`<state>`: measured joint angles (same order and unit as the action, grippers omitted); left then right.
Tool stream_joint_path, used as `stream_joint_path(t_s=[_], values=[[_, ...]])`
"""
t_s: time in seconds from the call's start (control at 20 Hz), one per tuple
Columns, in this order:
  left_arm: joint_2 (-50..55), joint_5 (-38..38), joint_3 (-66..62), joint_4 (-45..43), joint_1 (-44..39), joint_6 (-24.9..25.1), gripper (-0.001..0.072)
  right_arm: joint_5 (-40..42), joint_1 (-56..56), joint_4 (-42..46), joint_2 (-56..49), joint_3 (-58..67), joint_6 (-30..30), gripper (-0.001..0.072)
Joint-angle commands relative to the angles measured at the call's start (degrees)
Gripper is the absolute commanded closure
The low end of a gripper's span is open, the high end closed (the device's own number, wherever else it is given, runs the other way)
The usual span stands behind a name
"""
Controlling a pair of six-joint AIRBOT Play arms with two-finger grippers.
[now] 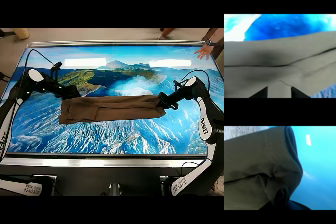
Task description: Fold the shirts.
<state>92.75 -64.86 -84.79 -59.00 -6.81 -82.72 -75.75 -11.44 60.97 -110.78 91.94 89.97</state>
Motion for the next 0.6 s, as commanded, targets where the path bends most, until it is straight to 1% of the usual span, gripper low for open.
stream_joint_path(t_s=[0.0, 0.15, 0.2, 0.35, 0.45, 0.5, 0.55], values=[[0.1, 6.6, -0.1, 0.2, -6.4, -1.4, 0.0691, -4.1, 0.1, -6.8, 2.6, 0.1, -2.2, 0.0692], [3.4, 14.1, -0.1, 1.1, -12.7, -6.9, 0.0682, -6.4, 0.2, -7.5, 12.7, 0.1, -2.4, 0.0693], [5.3, 15.4, -0.1, 2.9, -14.7, -7.4, 0.0682, -7.7, 0.2, -9.0, 16.7, 0.1, -2.3, 0.0693], [11.9, 18.0, -0.1, 14.7, -20.5, -7.3, 0.0682, -15.0, 0.2, -9.2, 28.0, 0.1, -1.5, 0.0692], [15.3, 22.7, -0.1, 24.8, -25.1, -3.6, 0.0682, -17.1, 0.2, -9.3, 33.8, 0.1, 1.5, 0.0692], [16.9, 25.5, -0.1, 31.5, -27.8, -1.9, 0.0682, -17.8, 0.2, -9.4, 36.2, 0.1, 2.6, 0.0692], [18.3, 28.2, -0.1, 39.0, -30.5, 0.8, 0.0682, -18.6, 0.2, -9.7, 38.1, 0.1, 3.6, 0.0692]])
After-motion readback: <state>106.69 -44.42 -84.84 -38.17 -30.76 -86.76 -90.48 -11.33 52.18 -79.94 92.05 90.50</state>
